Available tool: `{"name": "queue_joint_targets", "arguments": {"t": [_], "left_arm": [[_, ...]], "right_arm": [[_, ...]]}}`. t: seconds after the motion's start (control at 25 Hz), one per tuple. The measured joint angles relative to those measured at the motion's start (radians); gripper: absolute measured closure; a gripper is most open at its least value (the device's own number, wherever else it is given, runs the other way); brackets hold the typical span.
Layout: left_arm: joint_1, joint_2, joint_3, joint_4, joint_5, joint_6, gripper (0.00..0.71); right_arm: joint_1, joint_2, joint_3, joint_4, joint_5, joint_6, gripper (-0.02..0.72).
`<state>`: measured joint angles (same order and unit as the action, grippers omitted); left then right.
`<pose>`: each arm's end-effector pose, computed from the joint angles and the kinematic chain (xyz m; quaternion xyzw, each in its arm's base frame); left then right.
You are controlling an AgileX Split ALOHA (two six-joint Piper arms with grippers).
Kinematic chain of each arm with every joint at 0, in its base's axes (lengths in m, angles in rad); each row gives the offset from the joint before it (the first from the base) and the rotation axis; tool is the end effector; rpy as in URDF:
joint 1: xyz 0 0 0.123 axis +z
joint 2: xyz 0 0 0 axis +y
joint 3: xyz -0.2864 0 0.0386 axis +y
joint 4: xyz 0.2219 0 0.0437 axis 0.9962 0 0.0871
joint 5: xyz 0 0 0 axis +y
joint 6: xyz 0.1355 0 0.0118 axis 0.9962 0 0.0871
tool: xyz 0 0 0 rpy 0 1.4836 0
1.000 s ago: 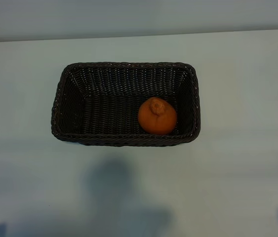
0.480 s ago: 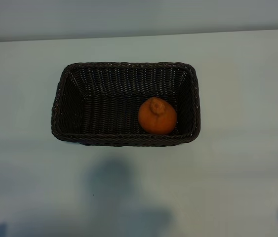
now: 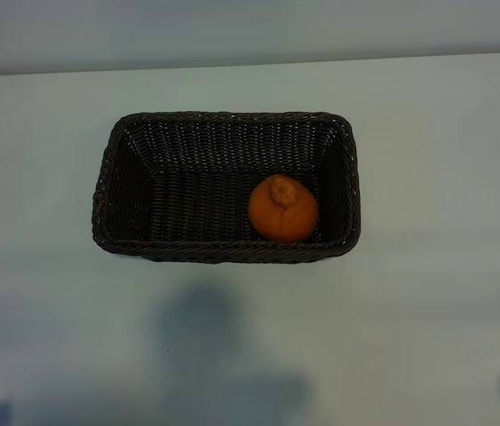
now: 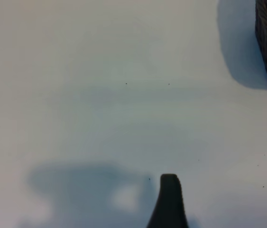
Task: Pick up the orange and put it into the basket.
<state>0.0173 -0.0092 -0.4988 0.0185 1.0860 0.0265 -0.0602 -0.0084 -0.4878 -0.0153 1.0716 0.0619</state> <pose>0.0058 0.0023 0.2410 0.0034 0.8577 0.0205 0.5138 0.0076 -0.0023 0.2394 0.0526 0.8554 -0.0072 0.5152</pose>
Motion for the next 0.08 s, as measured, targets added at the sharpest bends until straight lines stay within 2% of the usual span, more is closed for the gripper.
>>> {"name": "queue_joint_targets", "arguments": {"t": [0.08], "left_arm": [[0.000, 0.000, 0.000, 0.000, 0.000, 0.000, 0.118]], "right_arm": [[0.000, 0.000, 0.000, 0.000, 0.000, 0.000, 0.161]]}}
